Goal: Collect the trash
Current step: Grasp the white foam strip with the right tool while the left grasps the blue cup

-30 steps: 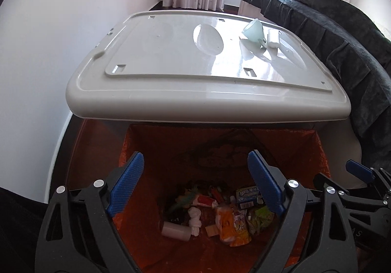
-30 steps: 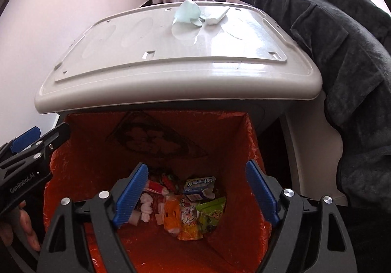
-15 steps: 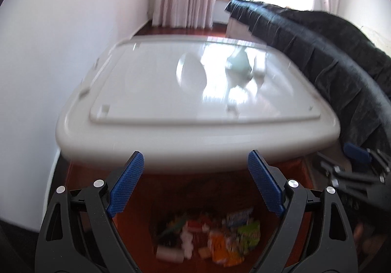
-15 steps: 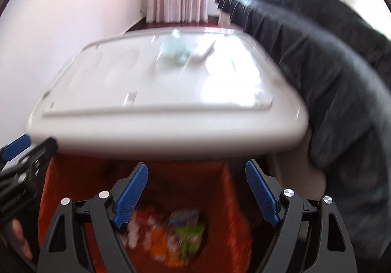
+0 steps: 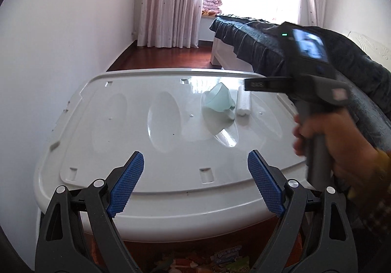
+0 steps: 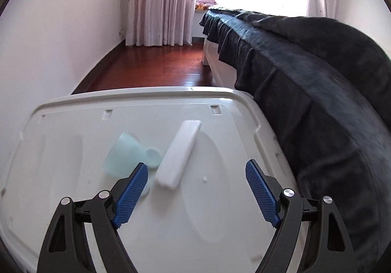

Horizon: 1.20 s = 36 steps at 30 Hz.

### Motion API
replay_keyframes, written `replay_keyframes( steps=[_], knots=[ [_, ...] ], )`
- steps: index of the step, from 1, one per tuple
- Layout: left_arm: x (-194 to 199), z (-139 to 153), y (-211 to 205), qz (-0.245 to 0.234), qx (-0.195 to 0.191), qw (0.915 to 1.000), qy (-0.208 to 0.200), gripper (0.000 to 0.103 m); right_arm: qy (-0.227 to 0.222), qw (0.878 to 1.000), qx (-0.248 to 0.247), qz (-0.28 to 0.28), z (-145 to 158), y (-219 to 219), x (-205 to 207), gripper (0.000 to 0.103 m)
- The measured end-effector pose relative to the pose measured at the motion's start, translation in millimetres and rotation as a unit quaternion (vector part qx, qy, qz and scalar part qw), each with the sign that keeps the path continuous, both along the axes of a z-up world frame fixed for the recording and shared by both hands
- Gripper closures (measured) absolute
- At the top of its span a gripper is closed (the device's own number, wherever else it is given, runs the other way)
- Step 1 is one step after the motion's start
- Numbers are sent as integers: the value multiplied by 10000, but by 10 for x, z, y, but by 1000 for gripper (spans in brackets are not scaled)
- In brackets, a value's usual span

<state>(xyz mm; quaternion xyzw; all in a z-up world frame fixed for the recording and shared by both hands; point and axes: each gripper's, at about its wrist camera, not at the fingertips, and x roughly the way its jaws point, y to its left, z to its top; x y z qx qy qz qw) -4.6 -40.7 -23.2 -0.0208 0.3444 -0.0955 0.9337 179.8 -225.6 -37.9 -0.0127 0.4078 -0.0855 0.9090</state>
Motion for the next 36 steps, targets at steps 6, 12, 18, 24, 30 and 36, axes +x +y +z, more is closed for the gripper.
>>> replay_keyframes(
  steps=[6,12,18,24,30,36],
  knots=[
    [48,-113,77,24,85,10000,37,18,422,9990,31,-125,-312,52,584,29],
    [83,-183,127,59,27,9999,153,18,731,9961,352,-360,-437,-90,837,32],
    [98,-162,133,72,3,9999,142,18,1005,9926,651,-205,-556,-153,843,67],
    [245,-95,119,25,-49,9999,143,18,560,9977,379,37,-334,-100,551,79],
    [841,46,-89,-1068,-409,9933,188,18,3,9987,347,386,151,-270,8,79],
    [1493,-54,-428,-1962,-206,9802,156,18,-58,9978,277,603,373,-485,-390,79]
  ],
)
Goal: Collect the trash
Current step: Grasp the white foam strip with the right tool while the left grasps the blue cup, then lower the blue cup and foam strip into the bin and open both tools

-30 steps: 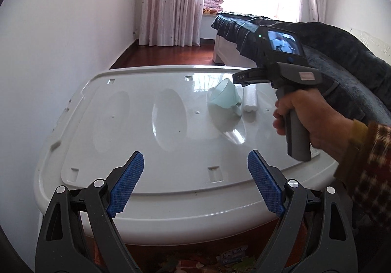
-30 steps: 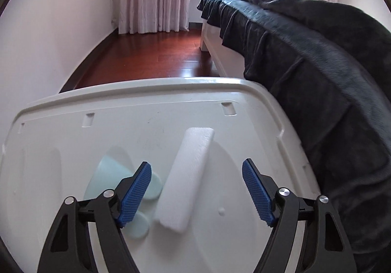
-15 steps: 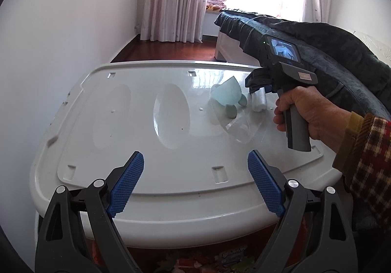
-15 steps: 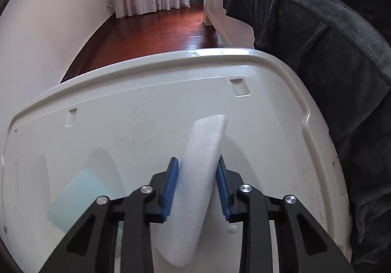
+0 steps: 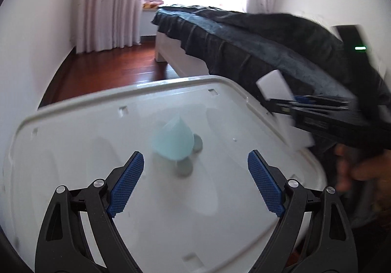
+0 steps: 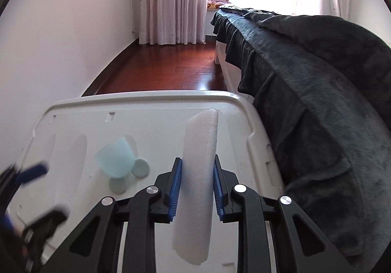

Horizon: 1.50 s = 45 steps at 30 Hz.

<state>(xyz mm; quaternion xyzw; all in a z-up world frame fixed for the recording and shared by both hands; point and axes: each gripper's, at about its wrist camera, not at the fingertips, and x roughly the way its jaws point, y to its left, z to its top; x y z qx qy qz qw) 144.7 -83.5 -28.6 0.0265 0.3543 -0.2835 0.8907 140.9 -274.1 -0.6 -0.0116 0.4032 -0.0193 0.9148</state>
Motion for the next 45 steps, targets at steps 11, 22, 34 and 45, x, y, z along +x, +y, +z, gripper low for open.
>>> replay_keyframes(
  steps=[11,22,34,45],
  knots=[
    [722,-433,-328,-275,746,9966,196,18,22,9997,54,254,-33,-74,-160,78],
    [641,-497,-245,50,466,9968,652,74,142,9997,108,179,-145,-106,-149,77],
    [332,-432,-124,570,188,9967,546,94,57,9998,112,157,-129,-127,-179,77],
    [158,-260,111,983,-140,9944,365,95,9,9997,98,227,-100,-60,-219,77]
  ],
)
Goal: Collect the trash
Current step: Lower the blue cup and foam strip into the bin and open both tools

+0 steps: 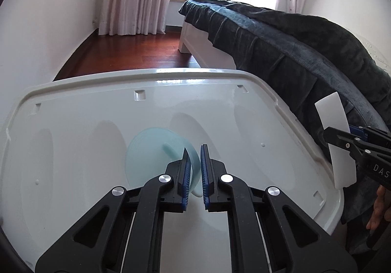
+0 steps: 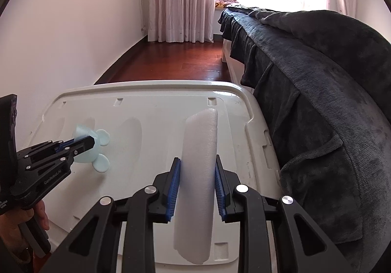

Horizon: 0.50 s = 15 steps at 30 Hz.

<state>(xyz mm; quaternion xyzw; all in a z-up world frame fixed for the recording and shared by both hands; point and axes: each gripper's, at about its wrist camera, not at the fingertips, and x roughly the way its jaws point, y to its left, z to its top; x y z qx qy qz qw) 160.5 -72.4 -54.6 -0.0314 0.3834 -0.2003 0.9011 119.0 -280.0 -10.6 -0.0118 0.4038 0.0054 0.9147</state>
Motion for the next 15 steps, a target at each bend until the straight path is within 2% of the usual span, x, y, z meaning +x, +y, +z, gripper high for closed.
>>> replay_keyframes(
  steps=[8,15],
  knots=[
    [-349,281,178,260,69,9993,-248,95,-191,9997,70,116,198,175,-171,77],
    [-1087,644,515,595,169,9970,-472,95,-308,9981,328,410,383,608,-810,77]
  ],
)
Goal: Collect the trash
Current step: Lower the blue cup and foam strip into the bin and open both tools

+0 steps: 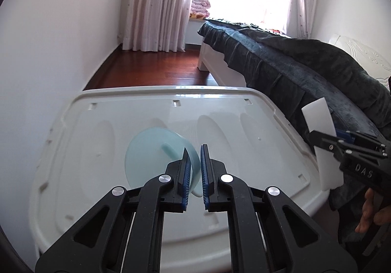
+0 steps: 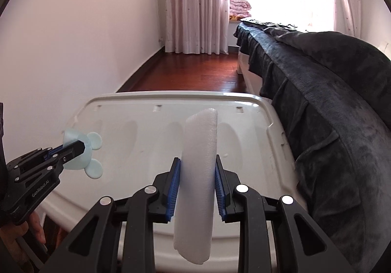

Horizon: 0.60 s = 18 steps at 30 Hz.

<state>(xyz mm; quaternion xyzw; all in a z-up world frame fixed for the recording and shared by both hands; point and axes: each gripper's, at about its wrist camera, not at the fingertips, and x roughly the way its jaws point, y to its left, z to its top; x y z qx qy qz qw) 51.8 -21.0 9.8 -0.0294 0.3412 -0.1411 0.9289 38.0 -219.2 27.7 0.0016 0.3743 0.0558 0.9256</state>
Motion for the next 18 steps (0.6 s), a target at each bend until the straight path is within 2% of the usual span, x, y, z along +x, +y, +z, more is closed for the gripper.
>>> replay_keyframes(
  steps=[3,8,12,18],
  knots=[
    [-405,58,139,89,97,9999,-3,95,82,9998,93,159,-36,220,-368,77],
    [-1001,-13,278,154,209,9996,96,95,274,9989,125,352,-206,498,-977,77],
    [-1351,-137,332,291,200,9991,238,95,501,9978,82,423,-427,643,-1453,77],
    [-1639,-303,448,539,-2,9972,516,95,762,9966,-81,299,-688,729,-1764,77]
  ],
)
